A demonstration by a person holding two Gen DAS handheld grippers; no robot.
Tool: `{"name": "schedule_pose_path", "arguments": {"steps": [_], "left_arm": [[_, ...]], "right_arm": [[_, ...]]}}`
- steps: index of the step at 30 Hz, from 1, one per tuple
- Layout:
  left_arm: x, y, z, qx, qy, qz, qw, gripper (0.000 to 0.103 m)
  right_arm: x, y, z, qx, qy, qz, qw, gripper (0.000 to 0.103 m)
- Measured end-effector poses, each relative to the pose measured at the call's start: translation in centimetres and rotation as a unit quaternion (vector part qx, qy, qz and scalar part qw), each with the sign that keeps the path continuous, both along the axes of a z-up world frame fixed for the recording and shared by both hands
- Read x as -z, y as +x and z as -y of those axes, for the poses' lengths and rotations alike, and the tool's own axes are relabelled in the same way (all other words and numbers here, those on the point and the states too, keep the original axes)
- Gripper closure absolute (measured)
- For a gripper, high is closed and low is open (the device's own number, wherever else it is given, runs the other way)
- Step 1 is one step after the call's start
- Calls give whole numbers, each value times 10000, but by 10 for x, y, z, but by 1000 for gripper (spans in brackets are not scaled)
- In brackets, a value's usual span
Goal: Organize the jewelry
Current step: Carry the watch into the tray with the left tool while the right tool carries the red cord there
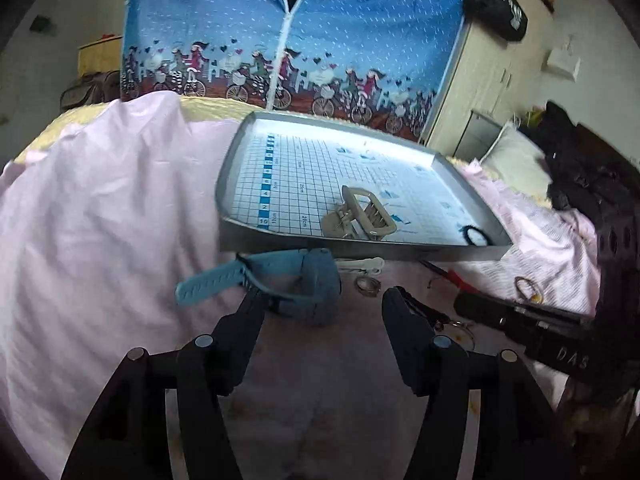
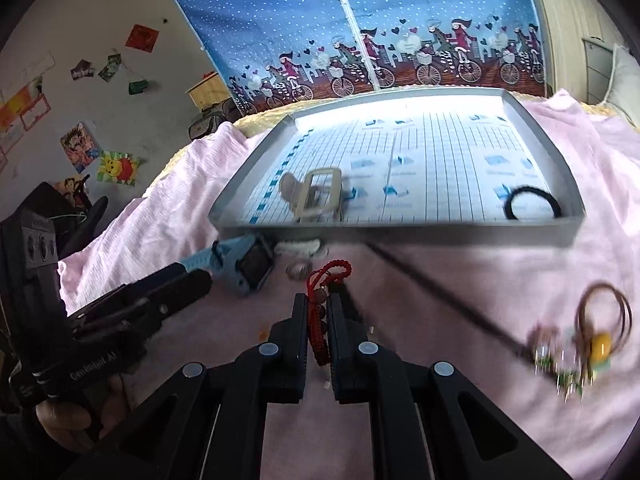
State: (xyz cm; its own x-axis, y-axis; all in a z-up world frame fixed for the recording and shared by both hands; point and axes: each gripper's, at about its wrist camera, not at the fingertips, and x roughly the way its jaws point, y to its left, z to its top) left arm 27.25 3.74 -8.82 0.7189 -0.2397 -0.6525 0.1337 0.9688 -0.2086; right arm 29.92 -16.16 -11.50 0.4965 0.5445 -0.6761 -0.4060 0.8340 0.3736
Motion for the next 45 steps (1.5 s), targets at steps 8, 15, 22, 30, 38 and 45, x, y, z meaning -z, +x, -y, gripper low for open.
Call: {"name": "schedule_pose_path", "arguments": {"steps": [8,15,22,30,38,45], "left_arm": [[20,35,20,-48,685,-414,9968,49],[32,44,26,-157,972,-504,9939,78],[32,38,30,-75,988,-449,9941,86],[9,10,17,-3,-252,-106,9996,86],[-35,25,30,-206,-511,467,9974,86],[-33,71,31,-516,-493,348,9968,86]], "right_arm": [[5,35,5,-141,27,50,9999,94],[10,40,10,-149,223,-103,9996,94],[5,40,14,-138,357,-122,9992,94],[-4,39,21,-95,639,-101,9979,94],[-21,50,42,256,794,248,9962,94],[-7,71,56,506,635,256,9964,94]]}}
